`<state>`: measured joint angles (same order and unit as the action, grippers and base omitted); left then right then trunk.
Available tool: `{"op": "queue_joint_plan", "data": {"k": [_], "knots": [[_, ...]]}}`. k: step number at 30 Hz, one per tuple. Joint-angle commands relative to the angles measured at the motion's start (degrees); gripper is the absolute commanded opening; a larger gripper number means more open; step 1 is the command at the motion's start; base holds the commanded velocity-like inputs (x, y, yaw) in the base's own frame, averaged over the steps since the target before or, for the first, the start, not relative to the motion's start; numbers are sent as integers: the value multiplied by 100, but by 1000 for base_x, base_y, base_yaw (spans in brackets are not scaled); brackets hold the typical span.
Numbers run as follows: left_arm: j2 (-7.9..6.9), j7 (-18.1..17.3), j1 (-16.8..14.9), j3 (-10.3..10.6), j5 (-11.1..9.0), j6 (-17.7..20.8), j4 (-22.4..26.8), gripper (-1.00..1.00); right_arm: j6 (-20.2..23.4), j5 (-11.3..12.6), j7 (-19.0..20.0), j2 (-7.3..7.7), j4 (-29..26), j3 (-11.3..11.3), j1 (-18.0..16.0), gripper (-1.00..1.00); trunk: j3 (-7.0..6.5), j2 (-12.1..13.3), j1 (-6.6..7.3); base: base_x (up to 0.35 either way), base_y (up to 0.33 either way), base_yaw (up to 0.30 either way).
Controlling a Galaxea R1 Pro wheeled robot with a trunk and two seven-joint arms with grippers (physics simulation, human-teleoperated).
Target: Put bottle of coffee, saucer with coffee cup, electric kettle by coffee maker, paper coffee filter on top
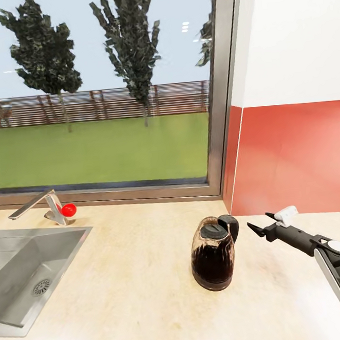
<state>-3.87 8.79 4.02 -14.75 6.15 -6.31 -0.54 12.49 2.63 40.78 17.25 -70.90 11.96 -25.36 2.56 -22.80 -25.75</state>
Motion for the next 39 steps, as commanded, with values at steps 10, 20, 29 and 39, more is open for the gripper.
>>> {"op": "queue_joint_plan", "data": {"k": [10, 20, 29, 39], "knots": [[-9, 18, -4, -44, 61, -26, -7, 100, 50, -184, 26, -17, 334, 8, -4, 100, 11, -12, -4, 0, 0, 0], [0, 18, -7, -40, 61, -23, -2, 100, 29, -254, 26, -28, 618, 8, -4, 100, 11, -12, -4, 0, 0, 0], [5, 18, -7, -38, 61, -25, 0, 100, 32, -255, 26, -61, 625, -8, -4, 100, 11, -12, -4, 0, 0, 0], [4, 18, -7, -37, 61, -25, -6, 100, 34, -237, 26, -64, 612, -18, -4, 100, 11, -12, -4, 0, 0, 0]]}}
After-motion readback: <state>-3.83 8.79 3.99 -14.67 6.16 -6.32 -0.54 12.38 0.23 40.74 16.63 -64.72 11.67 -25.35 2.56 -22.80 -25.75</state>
